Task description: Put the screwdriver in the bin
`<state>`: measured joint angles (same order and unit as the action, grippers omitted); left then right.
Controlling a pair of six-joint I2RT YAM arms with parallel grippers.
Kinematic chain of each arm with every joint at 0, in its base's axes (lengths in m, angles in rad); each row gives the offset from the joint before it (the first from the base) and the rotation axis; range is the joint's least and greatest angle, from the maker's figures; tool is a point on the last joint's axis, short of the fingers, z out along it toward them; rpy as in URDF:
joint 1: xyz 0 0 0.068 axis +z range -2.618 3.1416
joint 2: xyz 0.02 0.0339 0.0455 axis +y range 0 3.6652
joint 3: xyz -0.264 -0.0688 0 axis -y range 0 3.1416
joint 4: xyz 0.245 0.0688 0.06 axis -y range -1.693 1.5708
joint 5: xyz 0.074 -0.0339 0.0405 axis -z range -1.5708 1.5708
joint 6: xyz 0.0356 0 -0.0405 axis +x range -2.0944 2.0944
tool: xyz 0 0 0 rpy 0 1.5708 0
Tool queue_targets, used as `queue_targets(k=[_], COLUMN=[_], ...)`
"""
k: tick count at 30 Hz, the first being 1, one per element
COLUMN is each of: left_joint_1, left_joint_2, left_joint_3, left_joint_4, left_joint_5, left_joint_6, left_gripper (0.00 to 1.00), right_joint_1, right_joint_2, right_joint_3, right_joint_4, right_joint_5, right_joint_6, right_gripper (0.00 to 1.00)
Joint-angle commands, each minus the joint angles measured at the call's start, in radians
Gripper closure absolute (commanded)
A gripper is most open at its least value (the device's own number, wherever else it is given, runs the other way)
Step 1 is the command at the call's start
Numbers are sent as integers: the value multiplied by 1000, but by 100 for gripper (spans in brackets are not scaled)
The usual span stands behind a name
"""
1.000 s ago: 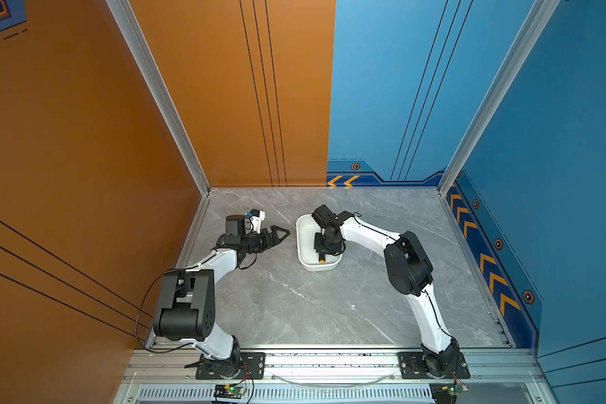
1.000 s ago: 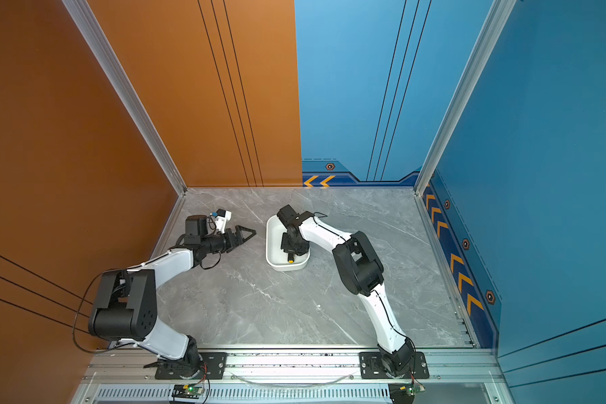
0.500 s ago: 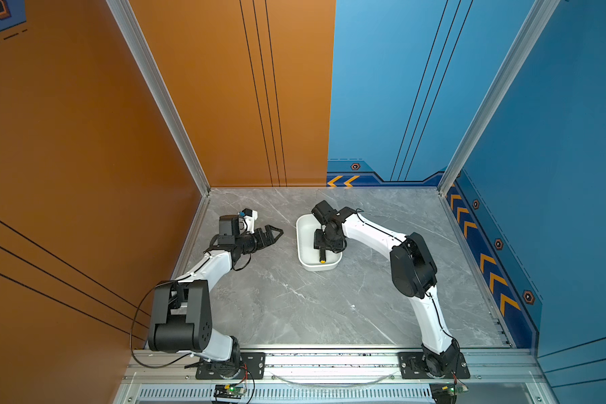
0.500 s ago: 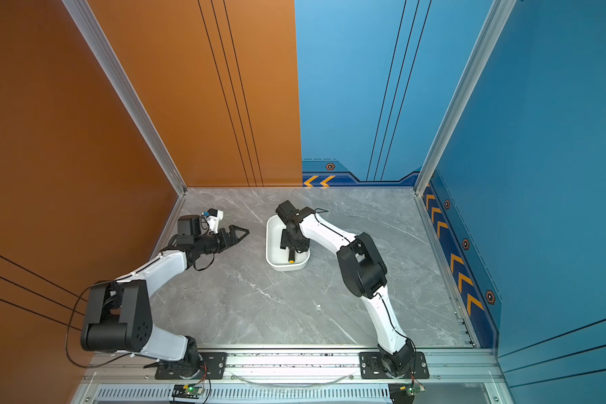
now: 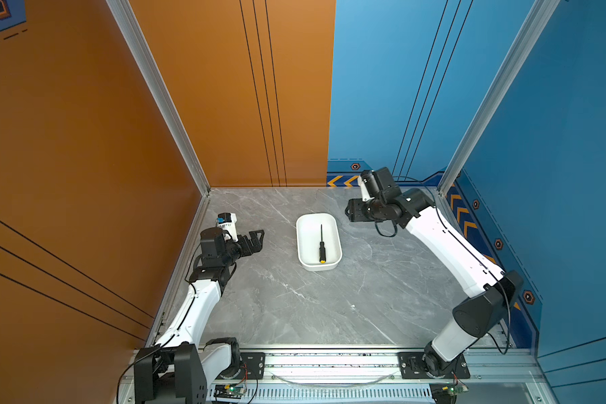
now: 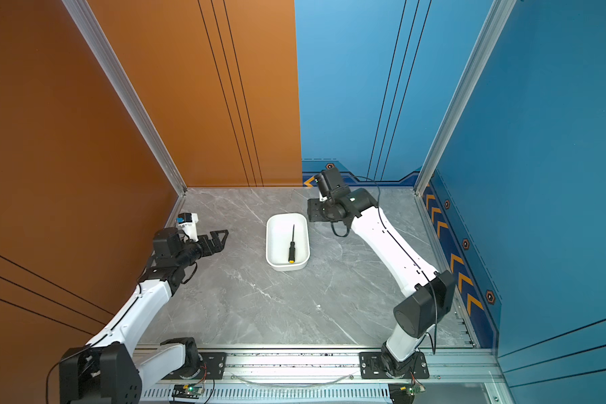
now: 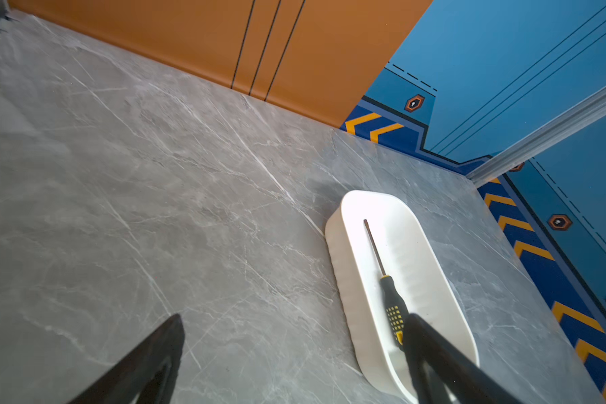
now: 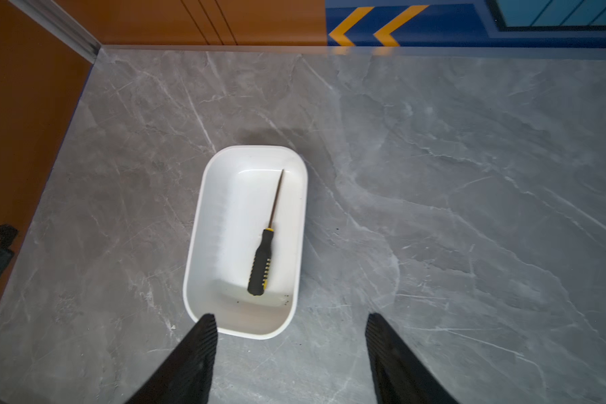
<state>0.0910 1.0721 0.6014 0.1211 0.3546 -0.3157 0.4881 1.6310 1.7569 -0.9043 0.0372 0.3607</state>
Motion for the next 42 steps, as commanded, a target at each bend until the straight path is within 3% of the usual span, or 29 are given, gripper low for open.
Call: queue_targets(k=[1, 6, 10, 14, 17, 20, 24, 28, 36, 42], left_joint_1=[7, 14, 22, 33, 37, 42, 48, 58, 62, 64], left_joint_2=[-53, -105, -101, -69, -38, -9, 14, 33, 90, 214], left_joint_3=[-58, -136, -192, -216, -219, -231, -264, -298, -350, -341], left_joint_4=[97, 121, 202, 256, 275, 314, 387, 463, 608, 733], left_joint_5=[-142, -241, -267, -243, -216, -212, -203, -203, -221, -241], left_joint_6=[81, 158, 177, 198, 207, 214, 223, 214, 221, 217], left_gripper=[2, 2, 2, 2, 2, 2, 2, 2, 2, 2], right_joint_1=[-100, -292, -366, -413, -416, -426, -440, -442, -442, -447], right_joint_2=[-51, -201, -311, -407, -436, -417, -369, -288, -75, -86], right_joint_3=[-119, -374, -603, -888, -1100, -1253, -1345, -1439, -1486, -1428], right_joint_4=[9, 228, 465, 815, 1113, 1346, 1486, 1737, 2029, 1894], right_joint_5=[1, -106, -72, -32, 24, 110, 124, 124, 157, 132], right_joint_6=[-101, -120, -198, -255, -332, -355, -325, -297, -299, -301], right_gripper=[31, 28, 26, 25, 24, 17, 15, 15, 15, 13])
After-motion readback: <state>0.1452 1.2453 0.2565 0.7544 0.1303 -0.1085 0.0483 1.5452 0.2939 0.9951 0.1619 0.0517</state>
